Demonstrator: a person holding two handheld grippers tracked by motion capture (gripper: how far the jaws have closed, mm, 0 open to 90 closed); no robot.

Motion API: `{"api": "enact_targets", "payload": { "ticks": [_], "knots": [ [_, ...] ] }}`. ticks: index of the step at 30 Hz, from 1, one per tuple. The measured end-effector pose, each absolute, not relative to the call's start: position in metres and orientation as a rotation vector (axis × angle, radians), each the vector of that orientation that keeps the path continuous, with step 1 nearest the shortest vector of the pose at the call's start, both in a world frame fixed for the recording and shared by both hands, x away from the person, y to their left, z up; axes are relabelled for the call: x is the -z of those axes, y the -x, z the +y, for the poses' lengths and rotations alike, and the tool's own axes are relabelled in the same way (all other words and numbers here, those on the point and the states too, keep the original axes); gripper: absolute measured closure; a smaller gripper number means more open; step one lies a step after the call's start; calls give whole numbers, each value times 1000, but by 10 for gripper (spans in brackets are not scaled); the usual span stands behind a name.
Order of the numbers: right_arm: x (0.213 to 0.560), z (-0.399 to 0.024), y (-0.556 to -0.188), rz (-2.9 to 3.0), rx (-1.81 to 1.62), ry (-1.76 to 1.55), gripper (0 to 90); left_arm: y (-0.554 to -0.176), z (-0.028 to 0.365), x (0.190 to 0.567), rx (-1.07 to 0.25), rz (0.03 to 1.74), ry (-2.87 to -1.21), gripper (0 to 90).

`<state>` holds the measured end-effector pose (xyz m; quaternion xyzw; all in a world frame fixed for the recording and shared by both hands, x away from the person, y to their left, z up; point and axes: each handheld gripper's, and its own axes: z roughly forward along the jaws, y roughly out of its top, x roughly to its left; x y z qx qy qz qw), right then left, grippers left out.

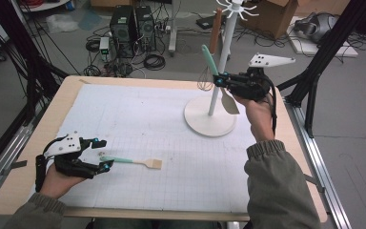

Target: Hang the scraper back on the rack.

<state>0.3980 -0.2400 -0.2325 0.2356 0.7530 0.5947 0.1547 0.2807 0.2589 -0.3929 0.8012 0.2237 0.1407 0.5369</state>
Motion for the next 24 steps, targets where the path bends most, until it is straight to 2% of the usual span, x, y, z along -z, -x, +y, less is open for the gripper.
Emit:
{"api": "enact_targets", "payload": {
  "ticks": [24],
  "knots": [
    [191, -260, -410, 1999, -1721, -739, 844, -280, 259, 393, -329, 519, -1907, 246]
  ]
}}
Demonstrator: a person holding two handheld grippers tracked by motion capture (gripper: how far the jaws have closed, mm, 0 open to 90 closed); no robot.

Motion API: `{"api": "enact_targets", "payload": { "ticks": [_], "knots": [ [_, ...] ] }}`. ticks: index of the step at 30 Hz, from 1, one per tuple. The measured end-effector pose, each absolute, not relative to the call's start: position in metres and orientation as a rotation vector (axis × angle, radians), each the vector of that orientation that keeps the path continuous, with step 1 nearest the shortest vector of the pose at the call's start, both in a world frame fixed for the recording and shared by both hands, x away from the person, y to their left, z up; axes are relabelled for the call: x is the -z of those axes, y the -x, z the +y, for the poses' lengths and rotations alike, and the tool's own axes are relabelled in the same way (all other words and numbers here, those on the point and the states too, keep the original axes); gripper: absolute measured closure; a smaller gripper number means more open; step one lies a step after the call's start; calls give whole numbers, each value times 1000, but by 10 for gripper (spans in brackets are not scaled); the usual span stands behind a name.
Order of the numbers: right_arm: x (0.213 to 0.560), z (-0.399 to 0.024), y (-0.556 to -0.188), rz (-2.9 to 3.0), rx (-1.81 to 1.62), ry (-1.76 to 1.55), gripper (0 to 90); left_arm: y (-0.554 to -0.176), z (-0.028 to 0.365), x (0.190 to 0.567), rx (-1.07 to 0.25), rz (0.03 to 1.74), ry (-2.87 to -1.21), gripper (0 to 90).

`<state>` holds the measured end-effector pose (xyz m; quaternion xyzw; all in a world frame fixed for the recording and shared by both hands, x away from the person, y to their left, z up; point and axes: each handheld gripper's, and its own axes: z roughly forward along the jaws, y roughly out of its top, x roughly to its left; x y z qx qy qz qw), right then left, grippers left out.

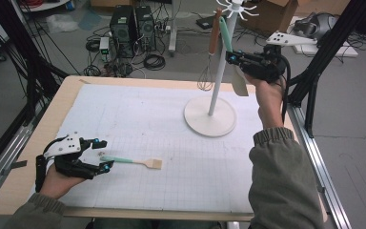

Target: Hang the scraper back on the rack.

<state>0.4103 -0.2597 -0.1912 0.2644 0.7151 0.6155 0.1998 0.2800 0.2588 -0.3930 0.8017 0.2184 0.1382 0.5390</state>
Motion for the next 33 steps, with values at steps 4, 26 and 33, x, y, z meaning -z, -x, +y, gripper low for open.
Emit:
{"api": "enact_targets", "payload": {
  "ticks": [4, 26, 33],
  "knots": [
    [188, -262, -410, 1977, -1726, -742, 844, -280, 258, 394, -324, 520, -1907, 246],
    [194, -270, -413, 1951, -1722, -819, 843, -280, 258, 393, -325, 514, -1908, 251],
    [195, -267, -415, 1970, -1695, -833, 816, -280, 259, 393, -328, 514, -1909, 251]
  ]
}}
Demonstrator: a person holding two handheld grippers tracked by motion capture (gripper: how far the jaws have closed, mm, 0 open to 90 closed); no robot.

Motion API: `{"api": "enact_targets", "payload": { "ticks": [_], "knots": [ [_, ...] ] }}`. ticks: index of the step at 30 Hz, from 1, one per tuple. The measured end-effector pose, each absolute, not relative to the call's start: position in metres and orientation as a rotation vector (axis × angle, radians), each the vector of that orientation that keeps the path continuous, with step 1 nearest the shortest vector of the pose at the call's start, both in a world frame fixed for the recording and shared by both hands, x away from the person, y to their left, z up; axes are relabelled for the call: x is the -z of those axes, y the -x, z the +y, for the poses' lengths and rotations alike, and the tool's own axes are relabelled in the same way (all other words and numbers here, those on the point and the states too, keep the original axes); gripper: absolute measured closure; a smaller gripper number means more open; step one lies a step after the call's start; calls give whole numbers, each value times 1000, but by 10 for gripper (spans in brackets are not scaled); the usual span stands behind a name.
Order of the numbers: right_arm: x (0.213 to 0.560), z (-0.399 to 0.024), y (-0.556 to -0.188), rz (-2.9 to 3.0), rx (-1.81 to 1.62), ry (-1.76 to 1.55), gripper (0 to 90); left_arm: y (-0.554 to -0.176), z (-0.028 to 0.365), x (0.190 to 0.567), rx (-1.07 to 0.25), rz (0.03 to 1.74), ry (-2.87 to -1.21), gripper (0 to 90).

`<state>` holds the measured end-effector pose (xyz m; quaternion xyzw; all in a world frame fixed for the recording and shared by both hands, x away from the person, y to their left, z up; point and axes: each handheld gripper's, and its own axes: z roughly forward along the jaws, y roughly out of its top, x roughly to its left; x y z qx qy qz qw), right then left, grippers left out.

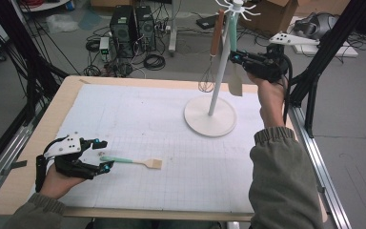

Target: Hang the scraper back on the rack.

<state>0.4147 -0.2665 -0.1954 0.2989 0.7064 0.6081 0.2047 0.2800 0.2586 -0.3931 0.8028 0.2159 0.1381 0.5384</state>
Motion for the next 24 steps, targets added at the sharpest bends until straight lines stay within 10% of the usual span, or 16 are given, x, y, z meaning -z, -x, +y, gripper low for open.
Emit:
{"api": "enact_targets", "payload": {
  "ticks": [24],
  "knots": [
    [212, -258, -407, 2057, -1683, -813, 666, -280, 260, 393, -339, 524, -1910, 249]
  ]
}}
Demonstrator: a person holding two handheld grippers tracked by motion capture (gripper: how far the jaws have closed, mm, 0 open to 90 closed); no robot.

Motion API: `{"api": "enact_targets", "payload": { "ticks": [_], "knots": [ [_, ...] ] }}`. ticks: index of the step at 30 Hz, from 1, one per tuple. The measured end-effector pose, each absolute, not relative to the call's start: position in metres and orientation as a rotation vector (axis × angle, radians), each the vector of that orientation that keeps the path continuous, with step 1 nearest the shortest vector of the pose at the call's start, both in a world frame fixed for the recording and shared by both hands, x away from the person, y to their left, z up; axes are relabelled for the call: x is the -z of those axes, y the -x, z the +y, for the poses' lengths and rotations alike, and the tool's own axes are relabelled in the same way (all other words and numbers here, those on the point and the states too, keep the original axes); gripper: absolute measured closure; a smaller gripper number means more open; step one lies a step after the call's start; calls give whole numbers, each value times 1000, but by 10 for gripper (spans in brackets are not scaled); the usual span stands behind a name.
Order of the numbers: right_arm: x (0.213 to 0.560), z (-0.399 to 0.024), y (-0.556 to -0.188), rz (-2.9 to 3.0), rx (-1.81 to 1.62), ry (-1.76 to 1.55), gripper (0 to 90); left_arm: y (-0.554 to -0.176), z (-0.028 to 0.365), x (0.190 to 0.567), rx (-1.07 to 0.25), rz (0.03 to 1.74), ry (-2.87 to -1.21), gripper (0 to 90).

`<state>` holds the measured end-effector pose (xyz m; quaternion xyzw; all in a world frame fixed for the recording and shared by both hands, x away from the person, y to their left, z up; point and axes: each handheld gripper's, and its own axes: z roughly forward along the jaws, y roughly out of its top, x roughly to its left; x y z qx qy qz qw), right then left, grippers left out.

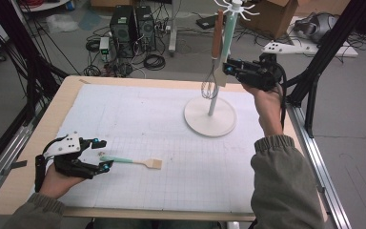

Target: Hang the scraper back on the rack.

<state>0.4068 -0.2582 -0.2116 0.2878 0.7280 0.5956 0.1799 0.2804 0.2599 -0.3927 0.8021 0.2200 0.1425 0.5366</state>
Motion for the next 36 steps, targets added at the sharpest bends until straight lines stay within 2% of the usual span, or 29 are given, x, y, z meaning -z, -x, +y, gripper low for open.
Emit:
{"api": "enact_targets", "payload": {
  "ticks": [9, 22, 36],
  "knots": [
    [217, -254, -403, 2084, -1670, -808, 605, -281, 261, 393, -339, 529, -1905, 247],
    [223, -242, -401, 2108, -1668, -822, 458, -279, 268, 393, -356, 552, -1903, 246],
    [246, -234, -392, 2158, -1681, -818, 416, -282, 270, 393, -367, 561, -1908, 246]
  ]
}}
